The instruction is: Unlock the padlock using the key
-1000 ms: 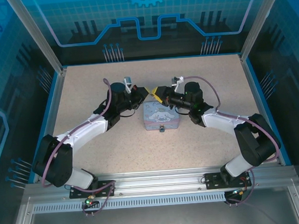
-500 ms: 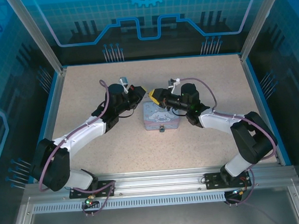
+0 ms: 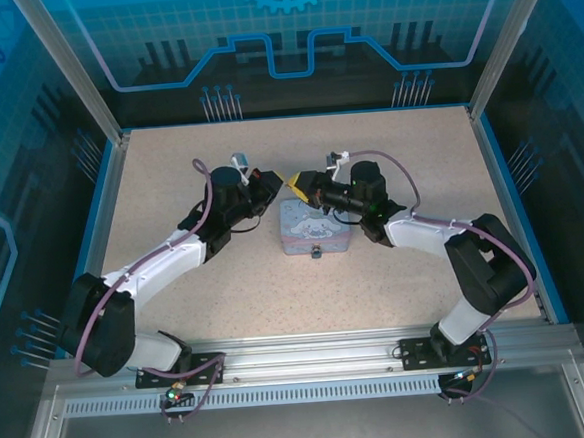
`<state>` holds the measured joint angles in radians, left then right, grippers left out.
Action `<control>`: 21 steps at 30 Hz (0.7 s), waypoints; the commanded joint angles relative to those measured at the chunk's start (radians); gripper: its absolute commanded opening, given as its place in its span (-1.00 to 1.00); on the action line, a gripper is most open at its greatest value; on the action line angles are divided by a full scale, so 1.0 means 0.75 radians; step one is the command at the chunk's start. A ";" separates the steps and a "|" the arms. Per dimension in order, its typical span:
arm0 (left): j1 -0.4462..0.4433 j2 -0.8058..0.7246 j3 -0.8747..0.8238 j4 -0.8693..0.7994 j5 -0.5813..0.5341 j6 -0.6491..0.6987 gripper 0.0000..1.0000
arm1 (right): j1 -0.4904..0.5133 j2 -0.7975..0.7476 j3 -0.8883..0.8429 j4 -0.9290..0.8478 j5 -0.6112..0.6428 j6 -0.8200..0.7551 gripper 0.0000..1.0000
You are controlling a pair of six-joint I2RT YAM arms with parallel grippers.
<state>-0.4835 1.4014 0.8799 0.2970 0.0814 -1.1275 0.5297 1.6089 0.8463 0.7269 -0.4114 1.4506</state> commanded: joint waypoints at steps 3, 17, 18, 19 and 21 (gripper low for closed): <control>-0.002 -0.046 -0.015 0.025 -0.046 -0.014 -1.00 | 0.024 0.023 0.036 0.057 0.017 0.015 -0.67; -0.006 -0.058 -0.015 0.028 -0.086 -0.021 -1.00 | 0.037 0.037 0.037 0.081 0.019 0.021 -0.59; -0.005 -0.060 -0.016 0.027 -0.091 -0.021 -1.00 | 0.039 0.037 0.036 0.082 0.020 0.021 -0.59; -0.006 -0.063 -0.019 0.027 -0.099 -0.022 -1.00 | 0.040 0.037 0.036 0.085 0.019 0.021 -0.59; -0.009 -0.062 -0.021 0.027 -0.108 -0.024 -1.00 | 0.044 0.038 0.035 0.092 0.019 0.021 -0.60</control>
<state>-0.4835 1.3911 0.8791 0.2970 0.0326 -1.1282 0.5446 1.6241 0.8463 0.7559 -0.4007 1.4635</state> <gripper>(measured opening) 0.049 0.204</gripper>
